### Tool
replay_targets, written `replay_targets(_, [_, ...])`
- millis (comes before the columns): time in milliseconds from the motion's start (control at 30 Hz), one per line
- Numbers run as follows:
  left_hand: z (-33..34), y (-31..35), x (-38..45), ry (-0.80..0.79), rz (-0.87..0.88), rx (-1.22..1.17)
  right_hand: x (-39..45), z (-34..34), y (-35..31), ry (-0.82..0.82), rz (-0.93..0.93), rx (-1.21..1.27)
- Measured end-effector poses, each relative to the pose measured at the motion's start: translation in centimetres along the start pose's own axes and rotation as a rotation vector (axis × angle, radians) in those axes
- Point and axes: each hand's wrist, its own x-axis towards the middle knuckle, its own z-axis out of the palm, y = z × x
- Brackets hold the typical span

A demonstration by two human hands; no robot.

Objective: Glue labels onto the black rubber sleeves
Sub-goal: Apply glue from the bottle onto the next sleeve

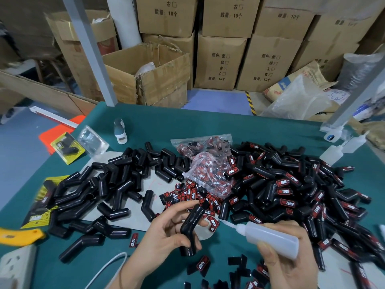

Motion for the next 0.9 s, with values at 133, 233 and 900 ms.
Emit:
replay_targets(133, [0.0, -0.1, 0.0, 0.008, -0.010, 0.027, -0.1, 0.2, -0.2, -0.004, -0.013, -0.007])
replay_targets(233, [0.0, 0.1, 0.0, 0.008, -0.015, 0.018, 0.0, 0.2, -0.3, -0.003, -0.008, -0.002])
replay_targets(900, [0.3, 0.9, -0.2, 0.018, -0.043, -0.039, -0.1, 0.2, -0.2, -0.033, -0.007, -0.038])
